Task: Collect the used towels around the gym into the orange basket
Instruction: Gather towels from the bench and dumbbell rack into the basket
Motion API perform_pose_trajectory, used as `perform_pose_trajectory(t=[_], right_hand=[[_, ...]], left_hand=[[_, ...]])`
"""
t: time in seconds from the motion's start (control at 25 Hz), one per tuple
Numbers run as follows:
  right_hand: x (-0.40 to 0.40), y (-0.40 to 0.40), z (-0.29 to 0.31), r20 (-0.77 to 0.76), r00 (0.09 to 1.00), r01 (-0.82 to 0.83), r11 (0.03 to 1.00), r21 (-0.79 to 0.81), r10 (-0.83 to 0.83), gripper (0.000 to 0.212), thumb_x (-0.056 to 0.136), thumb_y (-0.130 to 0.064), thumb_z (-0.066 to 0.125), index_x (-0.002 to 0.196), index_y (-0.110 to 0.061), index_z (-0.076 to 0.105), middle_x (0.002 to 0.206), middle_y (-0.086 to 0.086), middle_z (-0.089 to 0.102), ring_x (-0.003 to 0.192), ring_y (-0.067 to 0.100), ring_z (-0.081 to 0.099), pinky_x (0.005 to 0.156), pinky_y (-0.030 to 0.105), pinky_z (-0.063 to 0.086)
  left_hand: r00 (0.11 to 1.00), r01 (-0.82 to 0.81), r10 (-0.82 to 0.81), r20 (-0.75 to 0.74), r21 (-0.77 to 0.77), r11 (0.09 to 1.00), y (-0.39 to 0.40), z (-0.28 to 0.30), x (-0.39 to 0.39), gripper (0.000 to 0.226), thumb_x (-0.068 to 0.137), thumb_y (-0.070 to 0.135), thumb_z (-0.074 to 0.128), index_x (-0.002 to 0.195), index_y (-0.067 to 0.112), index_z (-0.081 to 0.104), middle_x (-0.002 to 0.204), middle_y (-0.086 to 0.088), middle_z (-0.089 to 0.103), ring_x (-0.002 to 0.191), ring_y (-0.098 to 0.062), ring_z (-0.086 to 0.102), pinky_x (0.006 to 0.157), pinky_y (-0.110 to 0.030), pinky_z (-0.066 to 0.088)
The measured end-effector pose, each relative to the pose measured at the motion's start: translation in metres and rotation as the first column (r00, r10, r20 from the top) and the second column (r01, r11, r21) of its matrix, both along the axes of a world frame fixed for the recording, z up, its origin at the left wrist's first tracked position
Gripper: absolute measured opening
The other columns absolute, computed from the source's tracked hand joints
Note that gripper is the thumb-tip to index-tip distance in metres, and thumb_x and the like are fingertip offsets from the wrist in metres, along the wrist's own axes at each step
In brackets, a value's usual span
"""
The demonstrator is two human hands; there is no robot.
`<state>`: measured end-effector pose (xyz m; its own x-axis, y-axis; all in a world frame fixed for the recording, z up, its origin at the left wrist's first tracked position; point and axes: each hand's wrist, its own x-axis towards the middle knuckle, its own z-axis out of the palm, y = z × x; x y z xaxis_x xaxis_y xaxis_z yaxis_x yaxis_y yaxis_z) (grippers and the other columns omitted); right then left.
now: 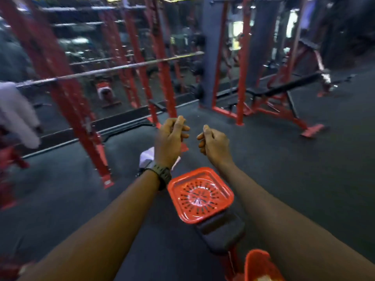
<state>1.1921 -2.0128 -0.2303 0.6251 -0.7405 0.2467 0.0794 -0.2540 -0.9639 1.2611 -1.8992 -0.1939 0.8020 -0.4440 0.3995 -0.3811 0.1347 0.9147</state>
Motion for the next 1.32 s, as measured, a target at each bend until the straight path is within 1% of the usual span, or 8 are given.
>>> perform_pose_trajectory(t=[0.16,0.28,0.4,0.6,0.88,1.0,1.16,1.32], right_hand=[[0.028,0.082,-0.003,-0.102,0.983,-0.154,0.987,-0.034,0.15,0.047,0.106,-0.033,0.045,0.066,-0.017,0.064,0.055,0.001,0.061,0.04,0.004,0.055,0.054,0.025,0.048],[0.042,0.111,-0.018,-0.163,0.976,-0.153,0.988,-0.027,0.147,0.049,0.106,-0.03,0.043,0.062,-0.017,0.062,0.053,0.001,0.061,0.044,0.01,0.056,0.052,0.024,0.045],[0.055,0.129,-0.017,-0.154,0.973,-0.167,0.985,0.044,0.171,0.05,0.107,-0.028,0.042,0.063,-0.014,0.061,0.054,0.003,0.059,0.044,0.012,0.054,0.048,0.025,0.043],[0.055,0.134,-0.024,-0.203,0.964,-0.184,0.983,-0.03,0.174,0.05,0.106,-0.032,0.04,0.068,-0.014,0.066,0.056,0.0,0.063,0.05,0.013,0.061,0.053,0.025,0.043],[0.098,0.116,-0.055,-0.273,0.948,-0.183,0.982,-0.04,0.165,0.052,0.104,-0.037,0.04,0.061,-0.023,0.064,0.057,-0.001,0.068,0.077,0.031,0.072,0.084,0.045,0.055],[0.137,0.111,-0.063,-0.29,0.946,-0.173,0.982,-0.073,0.145,0.05,0.104,-0.037,0.041,0.064,-0.022,0.065,0.06,-0.002,0.068,0.074,0.028,0.071,0.08,0.041,0.055],[0.216,0.111,-0.076,-0.294,0.946,-0.155,0.987,-0.039,0.137,0.046,0.106,-0.033,0.042,0.075,-0.011,0.068,0.062,0.001,0.066,0.053,0.014,0.061,0.056,0.025,0.048],[0.295,0.112,-0.087,-0.336,0.934,-0.134,0.991,-0.015,0.122,0.046,0.106,-0.035,0.044,0.077,-0.01,0.069,0.063,0.004,0.066,0.052,0.014,0.06,0.054,0.022,0.049]], left_hand=[[0.949,-0.292,0.285,-0.132,-0.036,0.956,0.123,0.002,0.02,0.03,0.106,0.027,0.046,0.087,0.011,0.062,0.075,-0.008,0.063,0.061,-0.016,0.056,0.055,-0.021,0.046],[0.91,-0.39,0.38,-0.167,-0.031,0.92,0.179,-0.008,0.028,0.034,0.107,0.031,0.043,0.089,0.008,0.061,0.078,-0.011,0.063,0.065,-0.02,0.057,0.051,-0.016,0.046],[0.878,-0.449,0.435,-0.201,-0.029,0.893,0.209,-0.009,0.035,0.04,0.106,0.038,0.043,0.088,0.009,0.064,0.08,-0.011,0.066,0.066,-0.019,0.059,0.056,-0.023,0.048],[0.876,-0.458,0.454,-0.163,0.013,0.889,0.214,-0.018,0.04,0.047,0.105,0.046,0.041,0.096,0.008,0.067,0.088,-0.014,0.069,0.073,-0.019,0.064,0.065,-0.027,0.05],[0.888,-0.43,0.431,-0.159,0.045,0.902,0.194,-0.04,0.084,0.043,0.104,0.048,0.04,0.092,0.017,0.066,0.097,-0.006,0.069,0.085,-0.015,0.061,0.079,-0.031,0.049],[0.895,-0.417,0.423,-0.145,0.071,0.906,0.185,-0.053,0.129,0.042,0.103,0.051,0.039,0.091,0.021,0.065,0.094,0.0,0.067,0.084,-0.012,0.06,0.08,-0.031,0.047],[0.914,-0.371,0.388,-0.119,0.141,0.918,0.176,-0.074,0.217,0.045,0.102,0.055,0.037,0.099,0.02,0.065,0.096,0.004,0.066,0.09,-0.013,0.06,0.087,-0.035,0.049],[0.936,-0.276,0.306,-0.174,0.179,0.945,0.165,-0.081,0.301,0.042,0.101,0.056,0.038,0.094,0.023,0.064,0.092,0.006,0.064,0.086,-0.012,0.058,0.088,-0.038,0.048]])
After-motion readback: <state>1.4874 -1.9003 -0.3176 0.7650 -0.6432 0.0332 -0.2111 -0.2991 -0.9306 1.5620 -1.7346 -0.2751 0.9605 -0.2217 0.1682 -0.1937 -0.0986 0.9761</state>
